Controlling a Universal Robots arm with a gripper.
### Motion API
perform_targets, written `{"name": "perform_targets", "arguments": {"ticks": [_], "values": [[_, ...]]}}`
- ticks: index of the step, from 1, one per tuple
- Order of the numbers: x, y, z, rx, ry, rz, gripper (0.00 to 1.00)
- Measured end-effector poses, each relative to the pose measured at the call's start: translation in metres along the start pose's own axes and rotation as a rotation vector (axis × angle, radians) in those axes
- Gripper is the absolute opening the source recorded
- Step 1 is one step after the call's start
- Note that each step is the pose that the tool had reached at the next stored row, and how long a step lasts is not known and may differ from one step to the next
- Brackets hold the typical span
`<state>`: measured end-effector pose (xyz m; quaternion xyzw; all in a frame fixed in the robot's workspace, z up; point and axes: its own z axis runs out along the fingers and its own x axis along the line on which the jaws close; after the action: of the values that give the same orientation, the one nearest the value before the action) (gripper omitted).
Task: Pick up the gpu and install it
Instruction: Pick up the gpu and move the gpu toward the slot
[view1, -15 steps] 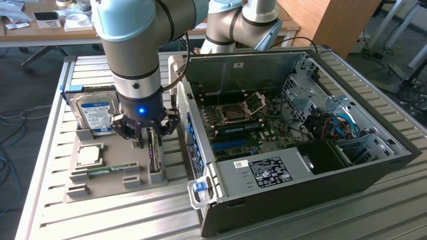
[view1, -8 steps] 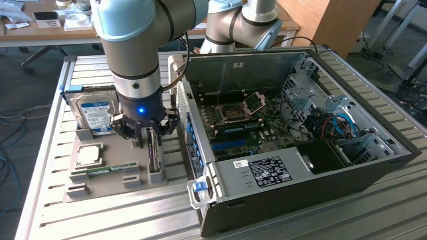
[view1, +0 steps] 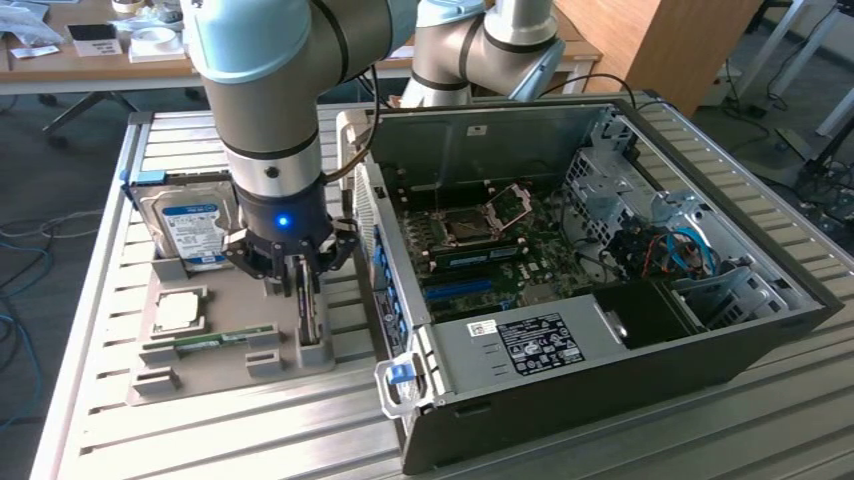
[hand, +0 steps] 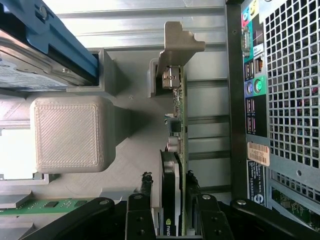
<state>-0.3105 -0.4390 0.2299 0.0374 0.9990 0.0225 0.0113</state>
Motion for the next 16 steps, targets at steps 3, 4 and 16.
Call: {"name": "perform_targets", "arguments": {"ticks": [3,4,16], "values": [[0.0,0.0,0.0,-0.0001,0.0,0.0,0.39],[0.0,0.0,0.0,0.0,0.0,0.0,0.39],[-0.002,-0.0004,0.0,-0.0001,0.0,0.0,0.39]]}}
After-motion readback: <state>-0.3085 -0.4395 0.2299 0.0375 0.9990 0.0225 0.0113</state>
